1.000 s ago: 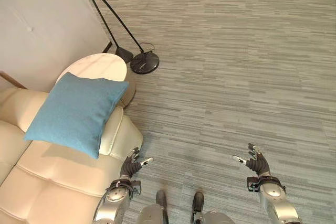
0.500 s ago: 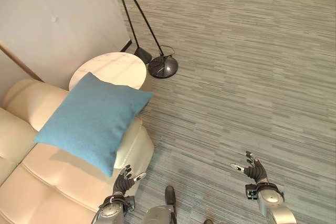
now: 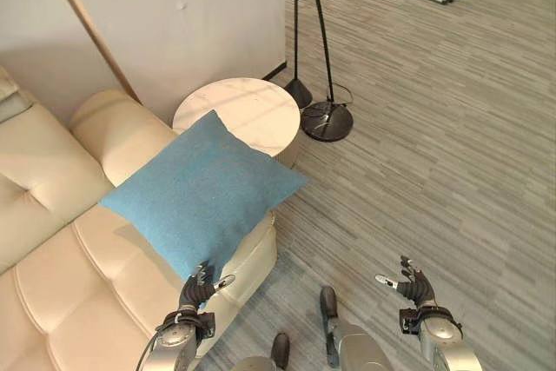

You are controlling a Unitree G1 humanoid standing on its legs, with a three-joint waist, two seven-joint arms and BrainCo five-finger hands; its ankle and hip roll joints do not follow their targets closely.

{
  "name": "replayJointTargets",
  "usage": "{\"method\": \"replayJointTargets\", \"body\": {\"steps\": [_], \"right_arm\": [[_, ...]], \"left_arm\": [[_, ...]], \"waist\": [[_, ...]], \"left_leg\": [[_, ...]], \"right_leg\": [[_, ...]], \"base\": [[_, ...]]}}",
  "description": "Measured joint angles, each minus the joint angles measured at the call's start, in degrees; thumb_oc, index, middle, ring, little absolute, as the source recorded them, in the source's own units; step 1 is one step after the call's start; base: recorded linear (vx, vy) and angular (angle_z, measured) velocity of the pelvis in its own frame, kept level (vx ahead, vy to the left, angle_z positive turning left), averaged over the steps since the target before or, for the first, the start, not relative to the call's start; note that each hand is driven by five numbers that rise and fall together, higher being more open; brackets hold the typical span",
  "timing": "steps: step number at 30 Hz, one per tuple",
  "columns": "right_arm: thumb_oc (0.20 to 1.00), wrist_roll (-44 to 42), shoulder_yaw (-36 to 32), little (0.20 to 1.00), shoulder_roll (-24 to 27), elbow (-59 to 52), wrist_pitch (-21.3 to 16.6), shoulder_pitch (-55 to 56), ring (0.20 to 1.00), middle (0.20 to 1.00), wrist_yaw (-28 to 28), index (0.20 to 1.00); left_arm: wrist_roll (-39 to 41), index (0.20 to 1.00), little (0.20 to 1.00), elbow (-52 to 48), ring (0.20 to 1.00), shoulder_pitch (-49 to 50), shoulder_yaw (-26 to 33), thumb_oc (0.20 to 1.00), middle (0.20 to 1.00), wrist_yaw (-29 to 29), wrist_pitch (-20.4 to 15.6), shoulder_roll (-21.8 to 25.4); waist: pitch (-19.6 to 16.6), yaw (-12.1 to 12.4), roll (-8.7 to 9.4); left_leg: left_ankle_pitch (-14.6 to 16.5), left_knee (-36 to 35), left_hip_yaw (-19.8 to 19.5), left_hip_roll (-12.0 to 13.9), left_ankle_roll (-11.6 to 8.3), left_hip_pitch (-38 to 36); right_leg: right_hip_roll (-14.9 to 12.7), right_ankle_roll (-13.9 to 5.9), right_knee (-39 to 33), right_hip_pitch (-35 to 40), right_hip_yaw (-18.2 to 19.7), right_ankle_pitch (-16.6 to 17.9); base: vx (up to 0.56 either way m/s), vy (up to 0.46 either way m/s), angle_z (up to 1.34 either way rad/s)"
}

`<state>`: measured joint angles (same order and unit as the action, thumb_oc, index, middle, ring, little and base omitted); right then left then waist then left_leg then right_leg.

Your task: Pick up all the scattered cushions and arrange them neatly on the sofa.

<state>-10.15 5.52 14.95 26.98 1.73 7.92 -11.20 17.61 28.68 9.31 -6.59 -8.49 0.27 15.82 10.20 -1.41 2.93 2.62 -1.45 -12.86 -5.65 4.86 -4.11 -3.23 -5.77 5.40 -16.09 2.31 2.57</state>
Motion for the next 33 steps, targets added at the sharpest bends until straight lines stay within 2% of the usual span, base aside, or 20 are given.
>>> {"method": "replayJointTargets", "body": {"steps": [3,5,8,9,11,14,16,17,18,19,21,22,23,24,25,28,29,30,31,33], "right_arm": [[1.000,-0.07,0.12,1.000,0.52,0.54,-0.03,-1.54,1.000,1.000,0.32,1.000],[1.000,-0.08,0.02,1.000,1.11,0.37,-0.09,-2.51,1.000,1.000,0.40,1.000],[1.000,-0.14,0.13,1.000,2.20,-0.42,-0.17,-4.17,1.000,1.000,0.42,1.000],[1.000,-0.18,0.11,1.000,2.67,-0.54,-0.24,-4.46,1.000,1.000,0.35,1.000],[1.000,-0.29,0.19,1.000,2.90,-0.61,-0.23,-4.58,1.000,1.000,0.33,1.000],[1.000,-1.09,0.44,1.000,2.99,-2.07,-0.35,-4.54,1.000,1.000,0.00,1.000],[1.000,-1.08,0.57,1.000,2.95,-2.51,-0.28,-3.89,1.000,1.000,0.01,1.000],[1.000,-1.06,1.08,1.000,3.44,-1.93,-0.23,-3.73,1.000,1.000,0.02,1.000],[1.000,-1.02,1.24,1.000,5.12,-1.74,-0.09,-3.78,1.000,1.000,0.10,1.000],[1.000,-0.91,0.77,1.000,4.97,-0.81,0.12,-4.25,1.000,1.000,0.18,1.000],[1.000,-0.15,0.82,1.000,3.94,-1.46,0.18,-3.72,1.000,1.000,0.69,1.000],[1.000,0.41,1.05,1.000,4.86,-3.19,-0.16,-3.70,1.000,1.000,1.17,1.000],[1.000,0.80,0.98,1.000,6.25,-3.16,-0.08,-3.97,1.000,1.000,1.42,1.000],[1.000,1.29,0.35,1.000,5.55,-2.51,0.25,-3.76,1.000,1.000,1.64,1.000],[1.000,1.67,0.60,1.000,4.17,-2.28,0.45,-2.35,1.000,1.000,2.11,1.000],[1.000,2.72,0.69,1.000,3.79,-3.01,0.50,-2.05,1.000,1.000,2.59,1.000],[1.000,2.98,0.81,1.000,3.35,-2.90,0.66,-1.88,1.000,1.000,2.86,1.000],[1.000,3.30,0.65,1.000,2.53,-2.85,0.76,-1.22,1.000,1.000,3.10,1.000],[1.000,3.41,0.81,1.000,1.87,-2.66,0.85,-1.08,1.000,1.000,3.30,1.000],[1.000,3.42,0.51,1.000,1.38,-2.59,0.82,-1.16,1.000,1.000,3.26,1.000]], "left_arm": [[2.63,1.000,1.000,-0.19,1.000,0.43,0.13,1.000,1.000,-0.13,0.09,-1.09],[3.82,1.000,1.000,-0.38,1.000,0.20,0.08,1.000,1.000,-0.04,0.16,-1.46],[3.86,1.000,1.000,-0.44,1.000,-1.22,-0.15,1.000,1.000,0.10,0.12,-2.28],[3.98,1.000,1.000,-0.45,1.000,-3.33,-0.15,1.000,1.000,0.21,0.12,-2.36],[4.02,1.000,1.000,-0.66,1.000,-4.28,0.00,1.000,1.000,0.21,0.07,-2.20],[4.00,1.000,1.000,-0.62,1.000,-3.68,-0.01,1.000,1.000,0.43,0.25,-1.95],[3.98,1.000,1.000,-0.70,1.000,-3.72,-0.10,1.000,1.000,0.97,0.24,-1.80],[3.84,1.000,1.000,-0.39,1.000,-3.24,-0.18,1.000,1.000,1.49,0.21,-2.27],[3.76,1.000,1.000,-0.65,1.000,-3.44,-0.25,1.000,1.000,1.91,0.14,-3.28],[3.72,1.000,1.000,0.34,1.000,-4.37,-0.12,1.000,1.000,2.61,0.16,-2.76],[3.68,1.000,1.000,1.90,1.000,-4.40,-0.01,1.000,1.000,2.98,0.93,-1.39],[3.59,1.000,1.000,3.28,1.000,-3.88,0.13,1.000,1.000,3.36,1.23,-1.75],[3.50,1.000,1.000,3.51,1.000,-3.41,0.04,1.000,1.000,3.67,1.24,-2.62],[3.32,1.000,1.000,3.26,1.000,-3.01,-0.04,1.000,1.000,4.18,1.22,-1.77],[3.20,1.000,1.000,3.59,1.000,-2.05,-0.05,1.000,1.000,4.45,1.34,-0.68],[3.11,1.000,1.000,3.58,1.000,0.15,0.01,1.000,1.000,4.78,1.53,0.21],[2.96,1.000,1.000,3.64,1.000,0.64,0.10,1.000,1.000,4.75,1.61,0.42],[1.99,1.000,1.000,2.75,1.000,1.07,0.41,1.000,1.000,4.71,1.53,0.80],[1.50,1.000,1.000,1.28,1.000,1.94,0.46,1.000,1.000,4.67,1.43,1.65],[1.49,1.000,1.000,-0.75,1.000,2.39,1.34,1.000,1.000,4.46,1.34,2.49]], "waist": [[-0.35,0.27,-1.81],[-0.38,0.16,-1.50],[0.01,0.65,-0.67],[0.95,0.51,1.24],[1.44,0.81,2.22],[1.79,0.26,1.92],[1.95,0.28,1.58],[1.66,0.34,-0.25],[1.56,0.38,-3.31],[1.62,0.96,-3.74],[0.86,1.46,-1.35],[0.55,1.98,-2.65],[0.22,1.98,-5.14],[-0.09,1.28,-3.73],[-0.95,1.51,-1.20],[-1.42,1.85,-0.74],[-1.45,1.81,-0.71],[-1.54,1.63,-0.57],[-1.07,2.07,-1.28],[-1.13,1.86,-1.34]], "left_leg": [[2.90,1.63,-1.12,4.40,-3.06,-0.09],[3.14,4.14,-0.42,5.77,-4.15,-0.16],[3.33,11.73,1.68,6.15,-5.62,3.33],[3.14,21.49,6.35,5.45,-7.66,9.58],[3.19,24.75,11.73,6.18,-7.57,13.69],[2.78,17.61,20.39,8.63,-7.21,15.71],[2.02,12.40,22.03,8.97,-6.67,16.17],[1.49,7.13,24.93,11.19,-7.24,16.26],[0.77,2.99,25.88,15.60,-8.78,17.19],[-1.26,2.46,26.26,17.00,-9.78,18.21],[-1.66,7.45,27.71,14.58,-9.09,18.60],[-0.52,10.13,27.54,13.48,-7.70,17.08],[2.05,8.83,26.25,15.31,-6.76,15.43],[-1.92,7.05,26.52,13.04,-6.36,14.11],[-2.08,5.62,26.25,9.70,-5.52,11.69],[-2.75,5.90,26.13,7.17,-1.64,10.70],[-2.62,5.63,26.01,6.38,-1.32,9.95],[-3.07,4.33,25.97,5.61,-0.02,8.25],[-3.04,3.02,25.09,5.05,0.38,7.11],[-4.53,0.81,24.31,4.93,-0.07,6.10]], "right_leg": [[3.16,0.91,0.44,1.10,-2.79,1.60],[4.41,2.93,-0.92,3.25,-4.33,3.52],[4.61,5.73,-1.90,5.63,-7.04,2.22],[3.16,6.80,-4.22,7.36,-9.01,2.49],[2.79,7.08,-6.02,8.32,-11.03,2.41],[1.84,7.58,-9.05,10.95,-17.98,2.08],[1.70,7.39,-9.96,11.71,-18.35,1.90],[2.92,5.49,-9.72,12.28,-19.23,0.51],[4.80,7.59,-2.76,8.40,-19.78,-3.72],[3.80,11.18,-0.83,7.80,-22.35,-1.46],[1.80,9.52,-3.22,8.19,-22.16,-1.65],[1.84,4.12,-4.00,9.61,-21.83,-4.64],[2.83,4.77,0.83,8.06,-21.71,-6.72],[-1.13,4.34,10.66,6.64,-19.29,-10.14],[-3.93,3.81,10.16,8.98,-19.51,-10.62],[-8.24,-0.27,19.64,7.21,-19.29,-11.73],[-10.36,-0.35,24.41,6.01,-18.79,-11.89],[-10.59,-0.02,27.98,4.46,-16.01,-9.89],[-10.22,-0.56,30.37,2.54,-13.16,-10.30],[-8.51,-0.97,26.42,1.97,-9.67,-11.49]], "base": [[0.22,-0.168,0.48],[0.15,-0.094,0.57],[0.11,-0.089,0.77],[0.04,-0.044,0.89],[0.08,-0.022,0.73],[0.17,0.058,0.65],[0.24,0.130,0.61],[0.28,0.216,0.53],[0.23,0.232,0.53],[0.21,0.184,0.30],[0.18,0.198,0.08],[0.24,0.285,-0.03],[0.18,0.232,0.25],[0.16,0.257,0.58],[0.17,0.309,0.64],[0.11,0.183,0.33],[0.15,0.120,0.39],[0.08,0.031,0.31],[0.13,0.024,0.17],[0.16,-0.062,0.24]]}}
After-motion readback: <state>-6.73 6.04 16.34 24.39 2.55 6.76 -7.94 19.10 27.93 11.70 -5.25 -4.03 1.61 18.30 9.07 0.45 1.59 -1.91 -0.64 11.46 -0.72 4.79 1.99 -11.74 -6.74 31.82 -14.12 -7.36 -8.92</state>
